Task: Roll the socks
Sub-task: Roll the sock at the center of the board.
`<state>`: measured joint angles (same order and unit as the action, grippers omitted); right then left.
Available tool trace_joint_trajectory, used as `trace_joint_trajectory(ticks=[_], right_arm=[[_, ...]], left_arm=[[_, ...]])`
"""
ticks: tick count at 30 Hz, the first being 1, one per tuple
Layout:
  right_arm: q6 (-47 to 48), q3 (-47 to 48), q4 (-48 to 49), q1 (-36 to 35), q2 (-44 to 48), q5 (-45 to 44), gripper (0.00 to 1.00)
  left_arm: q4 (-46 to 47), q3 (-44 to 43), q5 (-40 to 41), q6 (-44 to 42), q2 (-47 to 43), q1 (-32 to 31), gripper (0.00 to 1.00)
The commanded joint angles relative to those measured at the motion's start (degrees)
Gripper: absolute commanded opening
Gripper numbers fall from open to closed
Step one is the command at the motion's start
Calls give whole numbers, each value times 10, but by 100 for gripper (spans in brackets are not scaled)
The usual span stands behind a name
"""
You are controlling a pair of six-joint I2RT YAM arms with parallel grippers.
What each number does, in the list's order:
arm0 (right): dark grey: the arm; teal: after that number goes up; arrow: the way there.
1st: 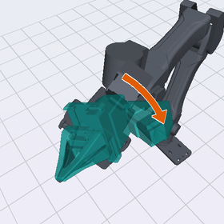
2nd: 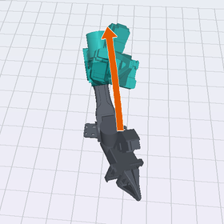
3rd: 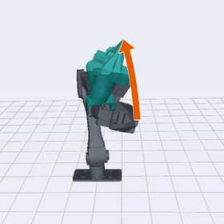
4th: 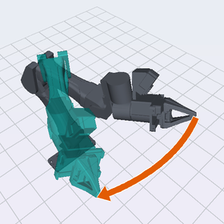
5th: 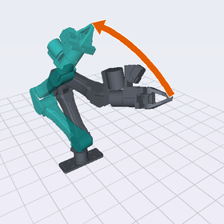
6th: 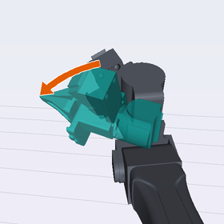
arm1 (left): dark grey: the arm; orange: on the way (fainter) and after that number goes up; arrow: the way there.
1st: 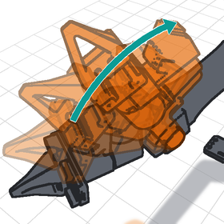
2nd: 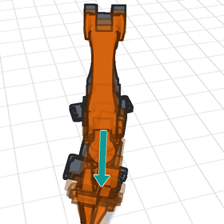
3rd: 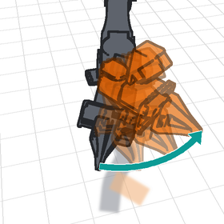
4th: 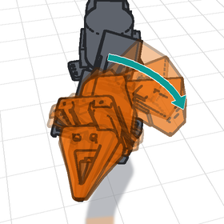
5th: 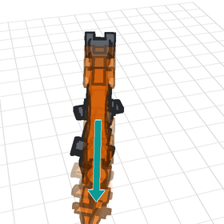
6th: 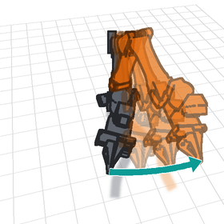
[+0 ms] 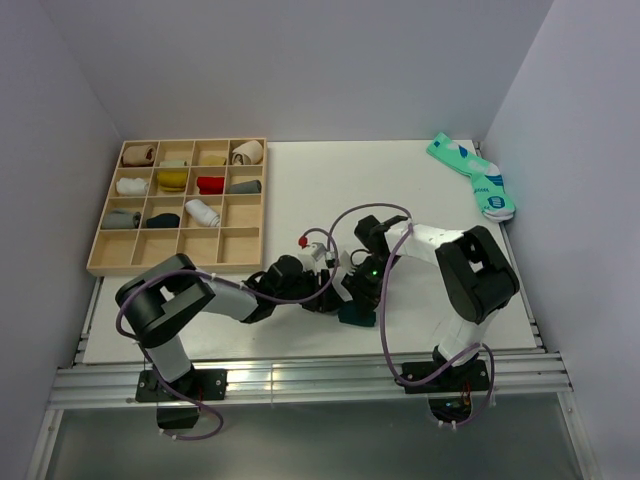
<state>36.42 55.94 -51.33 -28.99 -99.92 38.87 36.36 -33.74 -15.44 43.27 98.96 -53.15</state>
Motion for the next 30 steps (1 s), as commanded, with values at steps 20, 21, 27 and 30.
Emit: trace_joint_trajectory(ticks=[20, 21, 27, 30], right_arm=[[-7, -22, 104, -12, -11, -122, 13], [-7, -22, 105, -12, -10, -122, 13], [-10, -27, 106, -12, -9, -123, 13], [-10, -32, 108, -12, -5, -123, 13]], left_arm=[[113, 94, 89, 205, -41, -88, 57], [126, 90, 92, 215, -32, -89, 58], [166, 97, 150, 314, 4, -109, 58], [138, 91, 195, 361, 2, -129, 58]])
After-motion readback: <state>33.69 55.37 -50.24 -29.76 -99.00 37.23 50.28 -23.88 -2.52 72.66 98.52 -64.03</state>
